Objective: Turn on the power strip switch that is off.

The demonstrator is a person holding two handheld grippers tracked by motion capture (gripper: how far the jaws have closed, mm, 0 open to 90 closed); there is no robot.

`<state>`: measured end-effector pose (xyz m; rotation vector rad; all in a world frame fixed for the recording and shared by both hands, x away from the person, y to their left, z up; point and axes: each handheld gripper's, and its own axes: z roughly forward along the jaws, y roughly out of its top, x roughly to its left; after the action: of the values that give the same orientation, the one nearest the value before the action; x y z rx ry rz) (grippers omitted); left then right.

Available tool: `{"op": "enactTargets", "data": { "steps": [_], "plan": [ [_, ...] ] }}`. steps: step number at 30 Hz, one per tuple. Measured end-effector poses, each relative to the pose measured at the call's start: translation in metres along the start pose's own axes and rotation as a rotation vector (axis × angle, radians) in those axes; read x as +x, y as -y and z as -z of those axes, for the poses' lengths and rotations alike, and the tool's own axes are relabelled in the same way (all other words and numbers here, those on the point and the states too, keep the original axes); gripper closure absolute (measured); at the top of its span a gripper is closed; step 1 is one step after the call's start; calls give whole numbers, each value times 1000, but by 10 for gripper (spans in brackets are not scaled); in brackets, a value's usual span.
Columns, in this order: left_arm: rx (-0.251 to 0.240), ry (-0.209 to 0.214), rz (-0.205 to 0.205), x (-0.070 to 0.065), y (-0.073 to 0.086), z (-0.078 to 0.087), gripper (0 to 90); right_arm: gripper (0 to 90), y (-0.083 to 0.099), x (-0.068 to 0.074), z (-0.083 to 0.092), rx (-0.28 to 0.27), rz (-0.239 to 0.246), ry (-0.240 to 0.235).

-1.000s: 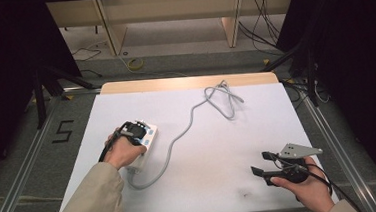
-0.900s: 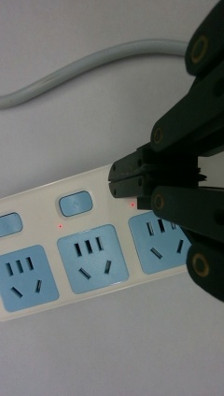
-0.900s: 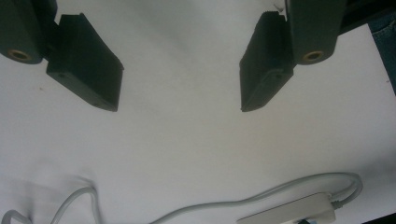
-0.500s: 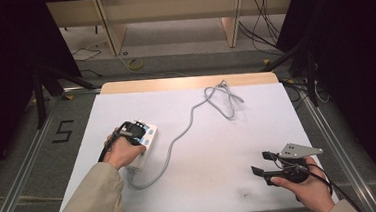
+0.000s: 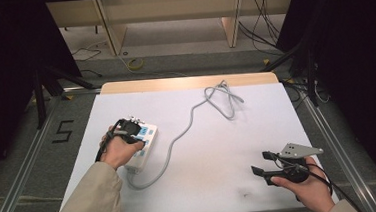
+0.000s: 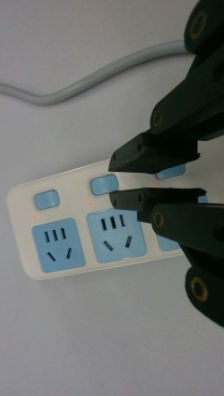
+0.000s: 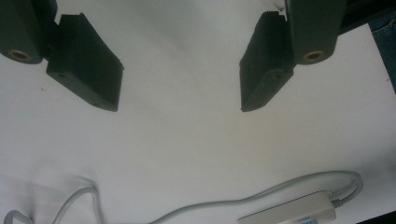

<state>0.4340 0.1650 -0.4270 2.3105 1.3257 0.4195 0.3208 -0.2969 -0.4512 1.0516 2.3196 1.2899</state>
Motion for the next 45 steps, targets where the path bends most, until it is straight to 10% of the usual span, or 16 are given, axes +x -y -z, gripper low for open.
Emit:
{"op": "enactTargets", "data": {
  "steps": [11, 19, 45],
  "plan": [
    [-183, -41, 29, 4, -1, 4, 539, 305, 0, 0, -1, 2, 0, 0],
    [-305, -68, -52, 6, -1, 8, 344, 305, 0, 0, 0, 3, -3, 0],
    [-428, 197, -210, -36, 13, 12, 167, 295, 1, 0, -2, 3, -16, 0]
  ]
}}
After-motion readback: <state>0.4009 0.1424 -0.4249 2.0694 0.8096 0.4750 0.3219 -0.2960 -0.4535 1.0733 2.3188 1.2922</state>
